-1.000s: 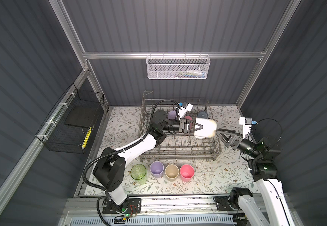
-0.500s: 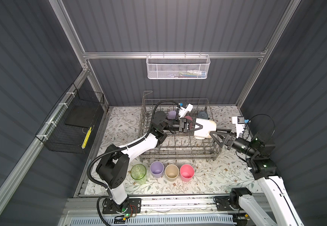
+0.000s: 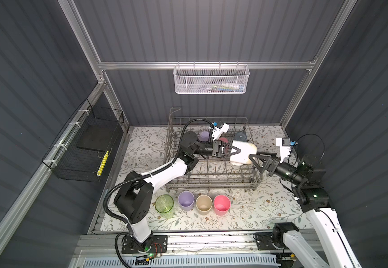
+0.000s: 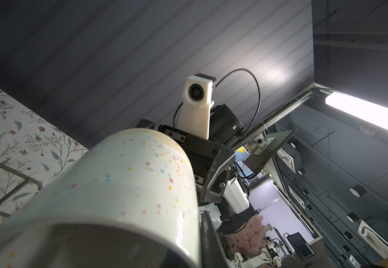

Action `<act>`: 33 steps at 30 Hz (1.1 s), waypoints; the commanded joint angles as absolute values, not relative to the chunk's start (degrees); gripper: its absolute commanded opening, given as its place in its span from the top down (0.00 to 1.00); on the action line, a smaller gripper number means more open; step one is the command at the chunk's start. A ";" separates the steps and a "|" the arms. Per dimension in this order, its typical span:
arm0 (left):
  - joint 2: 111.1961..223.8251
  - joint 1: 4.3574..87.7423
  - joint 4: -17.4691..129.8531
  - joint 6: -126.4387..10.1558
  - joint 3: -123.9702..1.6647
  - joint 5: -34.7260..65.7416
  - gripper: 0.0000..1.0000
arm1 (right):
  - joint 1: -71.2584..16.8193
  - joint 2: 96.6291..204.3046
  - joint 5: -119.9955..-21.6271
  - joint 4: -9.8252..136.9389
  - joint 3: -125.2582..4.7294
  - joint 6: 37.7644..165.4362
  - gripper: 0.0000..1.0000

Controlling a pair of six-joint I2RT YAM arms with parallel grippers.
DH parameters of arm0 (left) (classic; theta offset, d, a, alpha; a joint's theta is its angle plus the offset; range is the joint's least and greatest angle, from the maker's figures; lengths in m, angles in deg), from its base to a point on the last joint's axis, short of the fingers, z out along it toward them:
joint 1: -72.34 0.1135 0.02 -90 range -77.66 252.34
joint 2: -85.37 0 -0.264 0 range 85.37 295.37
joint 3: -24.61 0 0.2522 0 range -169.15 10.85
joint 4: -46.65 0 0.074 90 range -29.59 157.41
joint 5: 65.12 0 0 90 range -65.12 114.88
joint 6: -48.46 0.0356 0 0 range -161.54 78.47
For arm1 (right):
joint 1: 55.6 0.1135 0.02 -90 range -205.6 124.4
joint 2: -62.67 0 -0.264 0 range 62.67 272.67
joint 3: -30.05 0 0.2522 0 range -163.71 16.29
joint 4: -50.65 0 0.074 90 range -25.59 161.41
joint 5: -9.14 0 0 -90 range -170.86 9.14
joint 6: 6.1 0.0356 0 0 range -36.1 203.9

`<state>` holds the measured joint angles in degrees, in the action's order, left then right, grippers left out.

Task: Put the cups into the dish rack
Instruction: 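Close the right gripper on the white cup's base held by the left gripper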

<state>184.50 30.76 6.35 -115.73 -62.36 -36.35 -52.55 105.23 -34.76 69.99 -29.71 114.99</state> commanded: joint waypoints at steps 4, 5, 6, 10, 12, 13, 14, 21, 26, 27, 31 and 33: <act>180.71 30.72 -2.40 -117.48 -63.54 -36.66 1.00 | -52.53 107.05 -30.21 63.62 -30.12 116.20 0.01; 180.79 30.68 -2.98 -117.91 -63.44 -36.67 1.00 | -52.53 107.21 -29.31 62.71 -29.92 116.34 0.01; 180.97 30.72 -3.73 -118.46 -63.42 -36.74 1.00 | -52.53 107.43 -28.28 61.85 -29.86 116.64 0.01; 182.01 30.69 -6.86 -121.18 -63.75 -37.04 1.00 | -52.52 108.66 -24.60 59.00 -29.69 117.89 0.01; 182.78 30.70 -8.75 -122.89 -64.11 -37.24 1.00 | -52.44 109.34 -23.44 58.04 -29.63 118.08 0.01; 183.07 30.68 -9.58 -123.66 -64.31 -37.29 1.00 | -52.44 109.55 -22.74 57.20 -29.47 118.40 0.01; 183.40 30.72 -10.38 -124.28 -64.47 -37.37 1.00 | -52.44 109.81 -21.97 55.97 -29.26 119.20 0.01; 183.89 30.73 -10.33 -124.60 -64.84 -37.71 1.00 | -52.21 110.37 -19.73 52.41 -29.16 121.46 0.01; 184.66 30.70 -10.10 -124.67 -65.13 -37.91 1.00 | -49.98 111.39 -18.98 51.09 -29.48 121.92 0.01; 184.83 30.68 -10.16 -124.69 -65.16 -37.92 1.00 | -49.50 111.64 -19.13 51.77 -29.66 121.36 0.01; 185.28 30.68 -10.01 -124.94 -65.45 -38.14 1.00 | -48.41 112.14 -20.08 52.54 -29.77 120.47 0.01; 185.47 30.68 -10.07 -125.03 -65.53 -38.28 1.00 | -48.01 112.54 -20.38 52.45 -29.93 120.46 0.01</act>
